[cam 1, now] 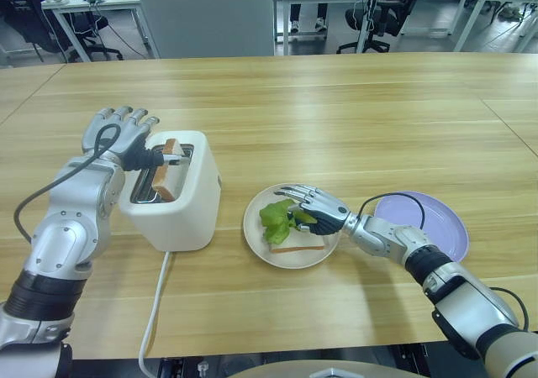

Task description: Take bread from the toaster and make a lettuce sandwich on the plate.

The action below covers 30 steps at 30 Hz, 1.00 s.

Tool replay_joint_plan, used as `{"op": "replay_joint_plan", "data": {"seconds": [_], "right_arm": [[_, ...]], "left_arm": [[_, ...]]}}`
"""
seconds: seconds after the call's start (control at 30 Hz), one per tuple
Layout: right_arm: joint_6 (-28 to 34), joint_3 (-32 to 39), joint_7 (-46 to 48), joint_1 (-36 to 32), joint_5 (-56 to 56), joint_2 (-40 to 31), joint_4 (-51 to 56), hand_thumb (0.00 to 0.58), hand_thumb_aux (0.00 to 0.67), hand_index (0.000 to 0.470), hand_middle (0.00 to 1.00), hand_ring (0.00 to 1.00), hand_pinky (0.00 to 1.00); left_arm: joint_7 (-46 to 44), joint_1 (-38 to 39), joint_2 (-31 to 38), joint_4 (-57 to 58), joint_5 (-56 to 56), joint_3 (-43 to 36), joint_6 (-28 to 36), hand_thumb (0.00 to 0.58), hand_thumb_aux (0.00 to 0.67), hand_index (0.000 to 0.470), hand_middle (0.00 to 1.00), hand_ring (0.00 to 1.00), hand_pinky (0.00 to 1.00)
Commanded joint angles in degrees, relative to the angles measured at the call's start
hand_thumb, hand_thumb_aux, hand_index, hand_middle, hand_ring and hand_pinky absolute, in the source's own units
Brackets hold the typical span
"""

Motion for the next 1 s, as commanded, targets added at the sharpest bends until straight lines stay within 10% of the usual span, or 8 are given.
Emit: {"op": "replay_joint_plan", "data": {"seconds": [0.03, 0.07, 0.1, 0.23, 0.43, 0.67, 1.0], "right_arm": [[0.79, 0.58, 0.42, 0.0, -0.45, -0.74, 0.47, 0.445, 0.347, 0.238, 0.0, 0.0, 0.0], [0.89, 0.65, 0.48, 0.16, -0.58, -1.02, 0.26, 0.395, 0.292, 0.2, 0.0, 0.0, 0.0], [1.05, 0.75, 0.44, 0.33, -0.79, -1.33, 0.07, 0.005, 0.003, 0.002, 0.0, 0.0, 0.0], [1.26, 0.44, 0.45, 1.35, -0.75, -2.86, -1.56, 0.0, 0.0, 0.0, 0.0, 0.0, 0.0], [1.61, -0.8, 1.47, 3.93, 0.24, -5.68, -7.03, 0.0, 0.0, 0.0, 0.0, 0.0, 0.0], [2.46, -3.32, 3.23, 7.46, 1.73, -8.48, -13.53, 0.0, 0.0, 0.0, 0.0, 0.0, 0.0], [3.2, -6.3, 4.86, 10.43, 3.16, -10.97, -18.3, 0.0, 0.0, 0.0, 0.0, 0.0, 0.0]], "left_arm": [[-0.73, 1.16, -1.0, 3.18, -1.28, -1.79, -0.58, 0.0, 0.0, 0.0, 0.0, 0.0, 0.0], [-0.5, 1.05, -1.12, 3.99, -1.46, -2.08, -0.71, 0.0, 0.0, 0.0, 0.0, 0.0, 0.0], [-0.13, 0.77, -1.44, 4.84, -1.86, -2.28, -0.86, 0.0, 0.0, 0.0, 0.0, 0.0, 0.0], [0.6, -0.53, -2.5, 8.92, -3.04, -3.72, -1.4, 0.0, 0.0, 0.0, 0.0, 0.0, 0.0], [2.72, -2.15, -2.89, 13.81, -5.21, -4.01, -1.61, 0.476, 0.386, 0.265, 0.0, 0.0, 0.0], [4.89, -2.37, -4.59, 14.8, -10.39, -3.42, -1.99, 0.58, 0.67, 0.46, 0.0, 0.0, 0.0], [7.48, -3.02, -6.34, 8.84, -15.92, 0.77, 0.23, 0.58, 0.67, 0.46, 0.08, 0.08, 0.08]]}}
